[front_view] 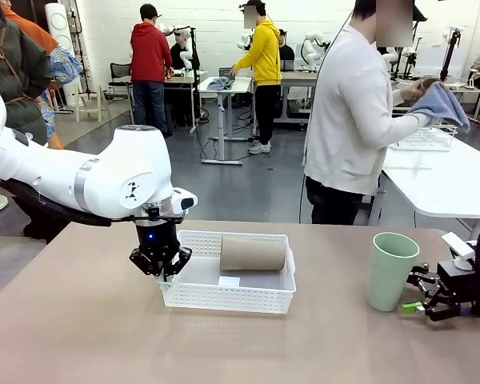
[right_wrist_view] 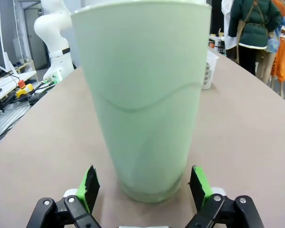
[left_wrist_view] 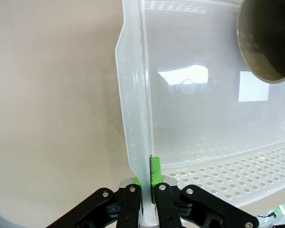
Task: Clean and organize the cups into the basket.
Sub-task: Pick up the Reusable plastic cup from the right side of the table and stack it inside the Organizing basket in the center of the table.
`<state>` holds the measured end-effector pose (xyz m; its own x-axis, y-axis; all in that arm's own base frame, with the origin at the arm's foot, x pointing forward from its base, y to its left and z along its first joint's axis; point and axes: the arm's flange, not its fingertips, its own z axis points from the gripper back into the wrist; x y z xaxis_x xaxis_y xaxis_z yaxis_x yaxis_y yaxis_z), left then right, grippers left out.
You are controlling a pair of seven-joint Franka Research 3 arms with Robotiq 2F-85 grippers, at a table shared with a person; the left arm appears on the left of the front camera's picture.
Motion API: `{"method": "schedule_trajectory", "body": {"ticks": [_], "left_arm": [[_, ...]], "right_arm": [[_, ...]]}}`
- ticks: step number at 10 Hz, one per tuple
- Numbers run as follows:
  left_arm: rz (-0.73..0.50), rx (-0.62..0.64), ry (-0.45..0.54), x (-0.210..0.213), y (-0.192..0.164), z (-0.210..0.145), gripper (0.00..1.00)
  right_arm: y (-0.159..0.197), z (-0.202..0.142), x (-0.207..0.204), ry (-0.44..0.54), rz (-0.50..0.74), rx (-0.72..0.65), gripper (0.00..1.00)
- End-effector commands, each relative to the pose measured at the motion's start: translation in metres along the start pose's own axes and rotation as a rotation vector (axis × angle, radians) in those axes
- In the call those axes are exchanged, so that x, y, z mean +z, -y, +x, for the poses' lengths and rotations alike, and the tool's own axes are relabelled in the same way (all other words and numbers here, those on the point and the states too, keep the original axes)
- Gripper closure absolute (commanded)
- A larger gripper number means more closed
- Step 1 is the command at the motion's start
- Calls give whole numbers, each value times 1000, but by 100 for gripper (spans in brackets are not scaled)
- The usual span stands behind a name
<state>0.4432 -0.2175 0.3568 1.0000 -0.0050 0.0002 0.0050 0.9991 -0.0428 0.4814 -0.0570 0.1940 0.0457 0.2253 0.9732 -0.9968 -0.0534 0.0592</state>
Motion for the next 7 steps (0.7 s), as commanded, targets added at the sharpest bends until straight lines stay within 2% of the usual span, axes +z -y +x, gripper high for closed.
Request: {"method": "schedule_trajectory", "body": {"ticks": [1, 7], "left_arm": [[-4, 2, 9, 3, 0, 1, 100], [-4, 2, 9, 3, 0, 1, 100]], "right_arm": [[2, 2, -10, 4, 29, 16, 0], [15, 13, -48, 30, 72, 29, 0]]}}
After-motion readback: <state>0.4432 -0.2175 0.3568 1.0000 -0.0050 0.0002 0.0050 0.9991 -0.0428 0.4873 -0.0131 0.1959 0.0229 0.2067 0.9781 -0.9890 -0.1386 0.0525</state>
